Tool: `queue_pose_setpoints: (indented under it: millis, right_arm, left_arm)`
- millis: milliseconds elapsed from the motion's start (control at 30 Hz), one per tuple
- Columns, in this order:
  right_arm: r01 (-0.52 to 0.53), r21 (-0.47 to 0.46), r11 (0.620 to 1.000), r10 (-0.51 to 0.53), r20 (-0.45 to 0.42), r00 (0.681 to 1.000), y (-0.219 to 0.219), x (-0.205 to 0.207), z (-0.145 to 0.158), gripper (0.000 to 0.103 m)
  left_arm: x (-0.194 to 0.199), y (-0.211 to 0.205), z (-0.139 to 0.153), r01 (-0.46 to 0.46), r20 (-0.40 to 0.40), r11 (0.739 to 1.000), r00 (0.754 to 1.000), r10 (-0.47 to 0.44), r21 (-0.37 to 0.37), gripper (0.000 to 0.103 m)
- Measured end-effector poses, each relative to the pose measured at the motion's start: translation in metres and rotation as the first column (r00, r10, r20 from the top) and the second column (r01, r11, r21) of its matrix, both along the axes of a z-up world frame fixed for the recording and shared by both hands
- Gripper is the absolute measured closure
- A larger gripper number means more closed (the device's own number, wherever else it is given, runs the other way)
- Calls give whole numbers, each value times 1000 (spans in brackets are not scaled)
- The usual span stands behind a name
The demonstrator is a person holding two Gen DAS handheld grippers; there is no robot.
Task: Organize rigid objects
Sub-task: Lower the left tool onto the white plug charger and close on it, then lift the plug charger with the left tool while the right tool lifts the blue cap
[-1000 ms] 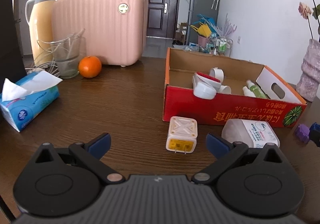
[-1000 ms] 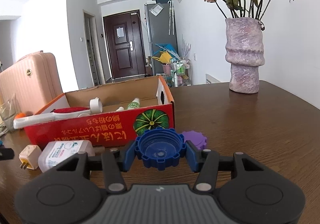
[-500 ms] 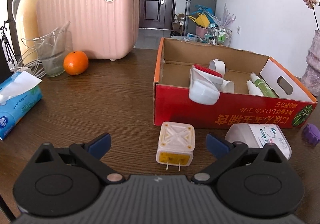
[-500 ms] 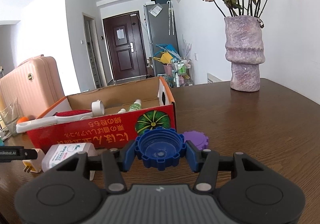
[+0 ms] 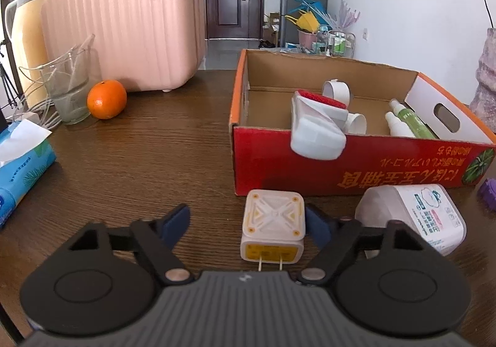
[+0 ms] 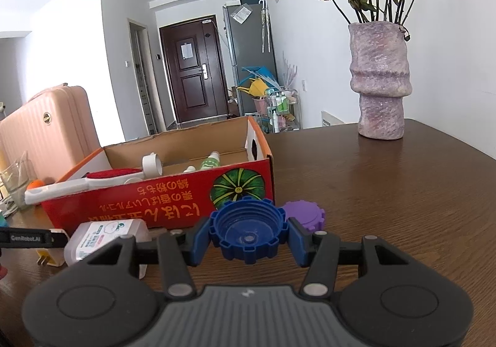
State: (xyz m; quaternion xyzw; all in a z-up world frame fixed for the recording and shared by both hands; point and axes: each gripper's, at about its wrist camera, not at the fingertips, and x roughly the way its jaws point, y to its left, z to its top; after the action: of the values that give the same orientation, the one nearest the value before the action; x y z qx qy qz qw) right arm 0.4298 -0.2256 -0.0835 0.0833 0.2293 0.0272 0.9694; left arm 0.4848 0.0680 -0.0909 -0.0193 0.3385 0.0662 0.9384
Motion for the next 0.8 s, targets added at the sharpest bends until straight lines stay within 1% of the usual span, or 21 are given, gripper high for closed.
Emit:
queue_pose_setpoints:
  millis: [167,300,367,400,667,800]
  right_arm:
    - [-1,0,1000,1,0,1000,0,0,0,51]
    - [-1,0,1000,1,0,1000,0,0,0,51]
    - [-1,-1,1000,1,-1,1000,0,0,0,51]
    - [-1,-1,1000,1,-1,1000,0,0,0,51]
    - [1,-6,1000,-1,-10,1000,1,2,-3,51]
    - [-2,-10,1000,2,-17,1000,2,4,-4,51]
  left_arm:
    - [-1,-4,-3,24,3,1000,1000,-24,14,35]
    - [2,-5,-6,52,-18,999,999,-52,4,51]
    - [2,-7,-7,56,-22,998,998,-56,9,56]
    - [1,-7,-7,61,-19,998,998,-61,12,62]
    - [-1,-6,-7,66,-15,998,998,-66,-2,63]
    - [-3,-7,-5,44,-2,999,999,-44,27,63]
